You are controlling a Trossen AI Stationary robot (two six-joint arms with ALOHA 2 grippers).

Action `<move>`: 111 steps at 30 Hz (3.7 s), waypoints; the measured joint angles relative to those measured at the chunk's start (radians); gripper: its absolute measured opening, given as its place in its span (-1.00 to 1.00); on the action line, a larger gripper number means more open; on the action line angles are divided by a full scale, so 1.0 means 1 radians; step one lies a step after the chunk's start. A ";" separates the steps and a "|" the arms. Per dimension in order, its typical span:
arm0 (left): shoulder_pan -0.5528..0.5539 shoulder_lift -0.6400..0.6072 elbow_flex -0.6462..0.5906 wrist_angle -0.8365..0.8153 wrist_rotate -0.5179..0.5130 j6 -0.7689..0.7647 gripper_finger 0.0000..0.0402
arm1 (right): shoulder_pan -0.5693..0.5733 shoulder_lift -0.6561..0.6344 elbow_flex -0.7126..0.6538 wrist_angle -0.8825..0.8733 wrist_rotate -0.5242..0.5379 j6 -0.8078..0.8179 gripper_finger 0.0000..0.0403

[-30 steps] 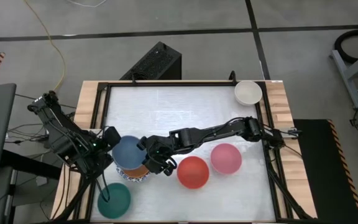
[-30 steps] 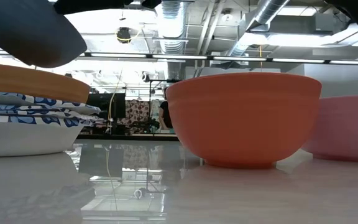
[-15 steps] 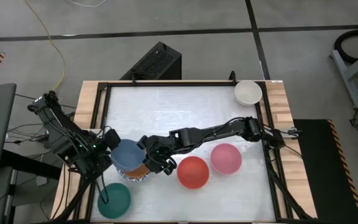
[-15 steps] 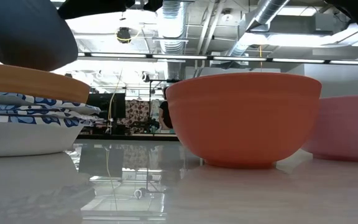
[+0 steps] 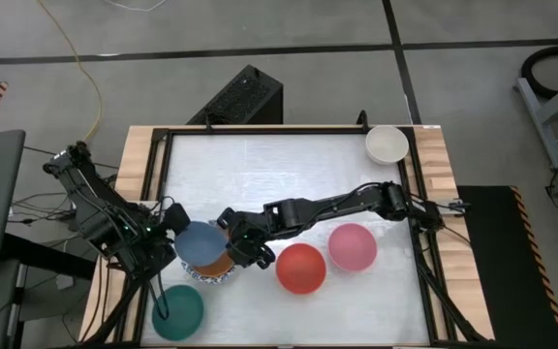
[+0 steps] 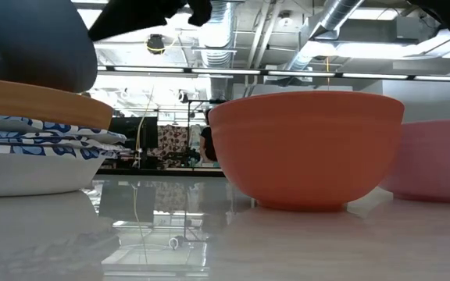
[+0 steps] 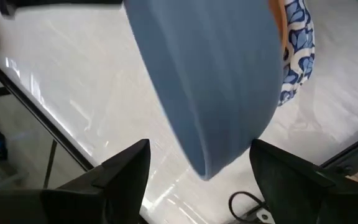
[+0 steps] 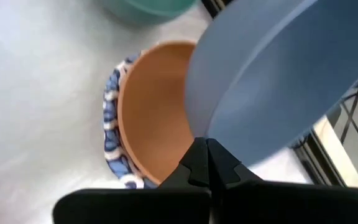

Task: Nest bowls inside each other
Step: Stack the blue bowl on top of the light orange bowl

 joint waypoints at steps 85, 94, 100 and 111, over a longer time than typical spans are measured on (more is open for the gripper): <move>-0.033 -0.202 -0.001 0.117 -0.311 -0.721 0.31 | 0.051 0.135 0.001 0.418 -0.081 0.303 -0.32; -0.033 -0.169 -0.001 0.120 -0.308 -0.701 0.31 | 0.057 0.146 -0.001 0.401 -0.091 0.316 -0.35; -0.033 -0.163 -0.001 0.127 -0.266 -0.718 0.31 | 0.065 0.146 0.000 0.397 -0.092 0.299 -0.35; -0.033 -0.163 -0.001 0.127 -0.266 -0.736 0.31 | 0.045 0.151 0.000 0.375 -0.143 0.354 -0.35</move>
